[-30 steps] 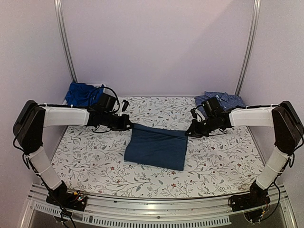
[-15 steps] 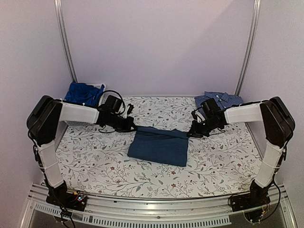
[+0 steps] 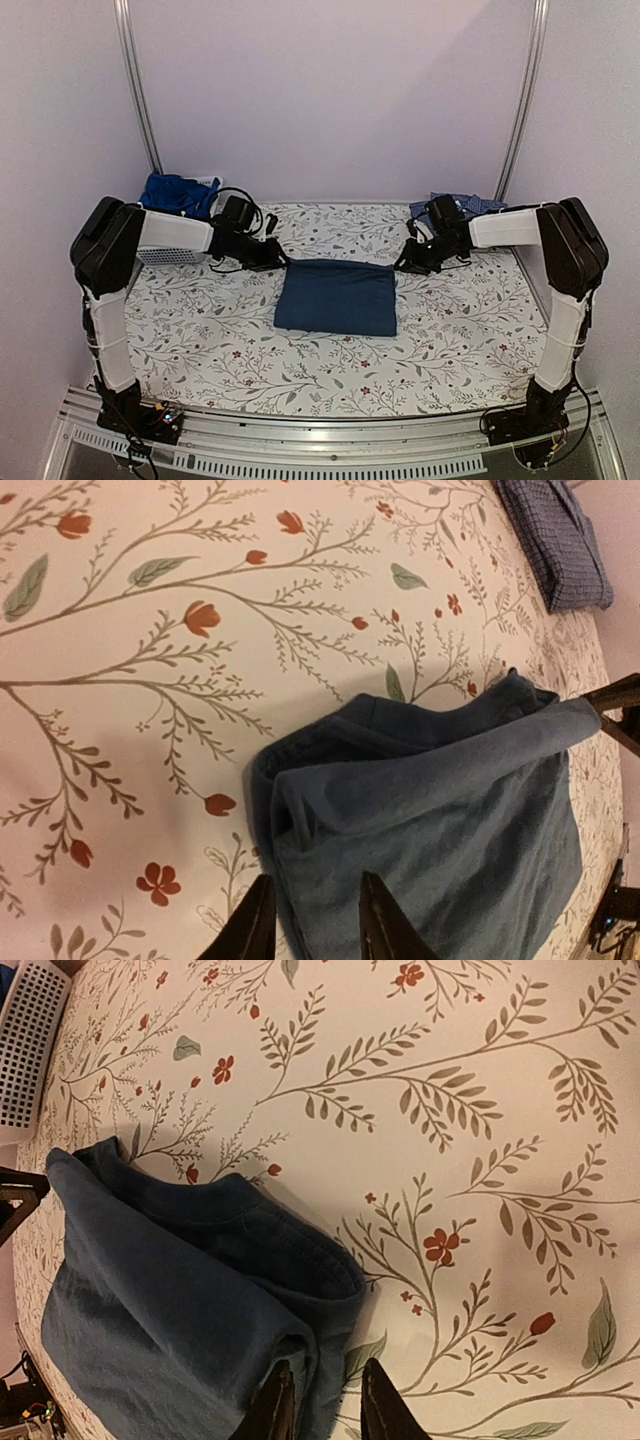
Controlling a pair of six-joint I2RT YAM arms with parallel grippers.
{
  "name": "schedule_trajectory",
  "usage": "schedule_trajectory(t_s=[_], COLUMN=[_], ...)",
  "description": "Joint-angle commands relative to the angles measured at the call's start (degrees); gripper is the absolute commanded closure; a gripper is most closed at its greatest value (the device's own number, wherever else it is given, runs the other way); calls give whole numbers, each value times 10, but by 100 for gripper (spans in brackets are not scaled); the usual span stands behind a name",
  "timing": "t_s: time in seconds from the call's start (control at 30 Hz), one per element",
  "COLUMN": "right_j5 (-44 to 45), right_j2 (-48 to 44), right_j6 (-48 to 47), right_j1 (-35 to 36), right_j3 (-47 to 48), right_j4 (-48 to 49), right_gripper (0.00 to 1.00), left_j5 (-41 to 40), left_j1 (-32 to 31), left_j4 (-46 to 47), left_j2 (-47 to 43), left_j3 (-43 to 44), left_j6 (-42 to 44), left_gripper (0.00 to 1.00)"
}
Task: Fold and stack the mixed laundry pile
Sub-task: Fold the 2/3-rectangle-folded T-shirt at the center of the board, then adjust the square-folded T-shirt at the center of the board.
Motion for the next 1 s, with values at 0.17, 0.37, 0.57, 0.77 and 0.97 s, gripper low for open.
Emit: schedule_trajectory(t_s=[0.17,0.37,0.57,0.77,0.97], right_j5=[-3,-93,-167,-113,-65], right_j2=[-65,-151,-71,2,-56], right_j6=[-17,-25,7,-18,-67], right_j1=[-13,9,65,65,12], right_j3=[-9,-75,-52,17,-32], right_j4=[4,63,137,94,79], right_gripper=[43,31,31,34,34], left_j5=[-14,57,133,127,95], left_j1=[32,25,6,7,61], left_j4=[25,81,167,162,170], left_j2=[-101,-150,-87,-44,-50], left_j3=[-40,-102,-106,-68,-104], left_j6=[-3,26,20,22,1], left_gripper=[43,35,34,35,35])
